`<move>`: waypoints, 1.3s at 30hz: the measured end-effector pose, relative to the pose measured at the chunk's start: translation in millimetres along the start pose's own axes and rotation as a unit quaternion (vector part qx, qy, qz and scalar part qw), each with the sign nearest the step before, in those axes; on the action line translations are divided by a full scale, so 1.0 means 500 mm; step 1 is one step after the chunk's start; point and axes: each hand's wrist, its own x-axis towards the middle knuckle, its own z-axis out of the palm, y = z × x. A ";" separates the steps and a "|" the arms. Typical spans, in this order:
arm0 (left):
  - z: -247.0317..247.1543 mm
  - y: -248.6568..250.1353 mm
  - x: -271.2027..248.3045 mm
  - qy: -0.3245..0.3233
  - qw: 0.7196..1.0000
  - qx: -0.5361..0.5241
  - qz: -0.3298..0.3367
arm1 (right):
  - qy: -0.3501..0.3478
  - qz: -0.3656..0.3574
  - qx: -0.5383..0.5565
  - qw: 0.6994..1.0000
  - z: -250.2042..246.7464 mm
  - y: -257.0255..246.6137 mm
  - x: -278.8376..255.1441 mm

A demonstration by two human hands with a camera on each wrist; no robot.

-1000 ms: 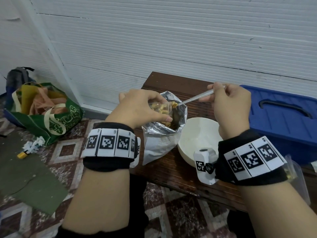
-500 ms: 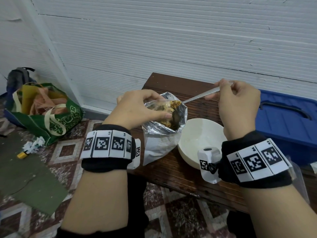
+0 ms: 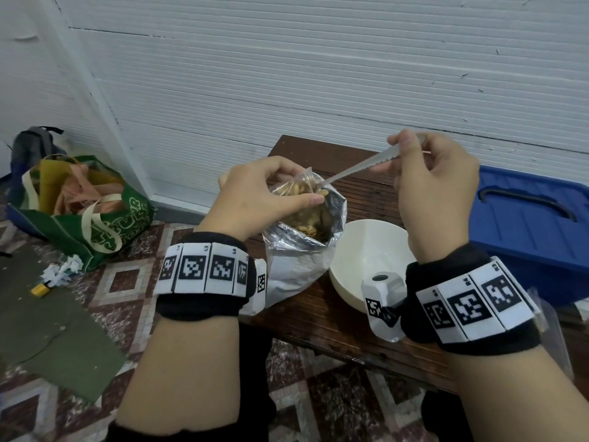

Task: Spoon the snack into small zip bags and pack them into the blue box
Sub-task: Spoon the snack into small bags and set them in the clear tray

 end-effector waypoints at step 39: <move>-0.022 -0.013 -0.011 -0.018 0.996 -0.084 -0.037 | -0.168 -0.228 -0.196 0.939 0.049 0.080 -0.061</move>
